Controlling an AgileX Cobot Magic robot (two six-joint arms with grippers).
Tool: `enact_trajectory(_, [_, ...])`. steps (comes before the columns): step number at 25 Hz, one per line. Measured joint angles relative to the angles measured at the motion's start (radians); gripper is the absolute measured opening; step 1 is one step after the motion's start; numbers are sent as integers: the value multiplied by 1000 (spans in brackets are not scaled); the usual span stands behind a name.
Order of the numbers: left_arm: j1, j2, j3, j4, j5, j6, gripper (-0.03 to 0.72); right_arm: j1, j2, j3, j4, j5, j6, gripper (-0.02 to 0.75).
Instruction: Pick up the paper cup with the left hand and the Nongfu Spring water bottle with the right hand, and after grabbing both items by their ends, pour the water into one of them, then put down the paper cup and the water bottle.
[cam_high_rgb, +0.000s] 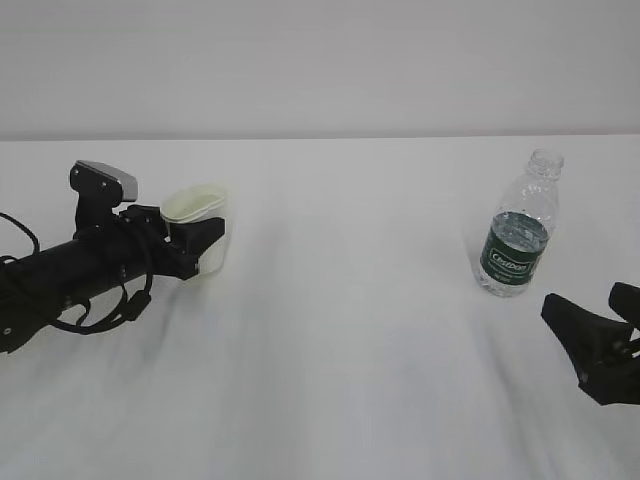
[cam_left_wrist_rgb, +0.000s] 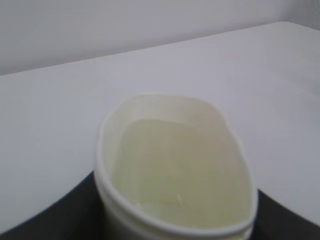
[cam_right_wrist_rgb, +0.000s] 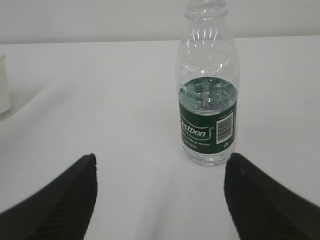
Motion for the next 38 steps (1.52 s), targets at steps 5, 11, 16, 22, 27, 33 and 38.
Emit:
enact_trajectory(5, [2, 0, 11, -57, 0, 4, 403, 0, 0, 0, -10, 0, 4, 593])
enact_trajectory(11, [2, 0, 11, -105, 0, 31, 400, 0, 0, 0, -12, 0, 6, 593])
enact_trajectory(16, [2, 0, 11, -138, 0, 55, 400, 0, 0, 0, -12, 0, 7, 593])
enact_trajectory(22, [2, 0, 11, -173, 0, 77, 399, 0, 0, 0, -12, 0, 7, 593])
enact_trajectory(27, [2, 0, 11, -194, 0, 90, 399, 0, 0, 0, -14, 0, 7, 593])
enact_trajectory(33, [2, 40, -7, -209, -2, 94, 399, 0, 0, 0, -16, 0, 14, 592])
enact_trajectory(38, [2, 42, -11, -215, -7, 94, 398, 0, 0, 0, -17, 0, 16, 592])
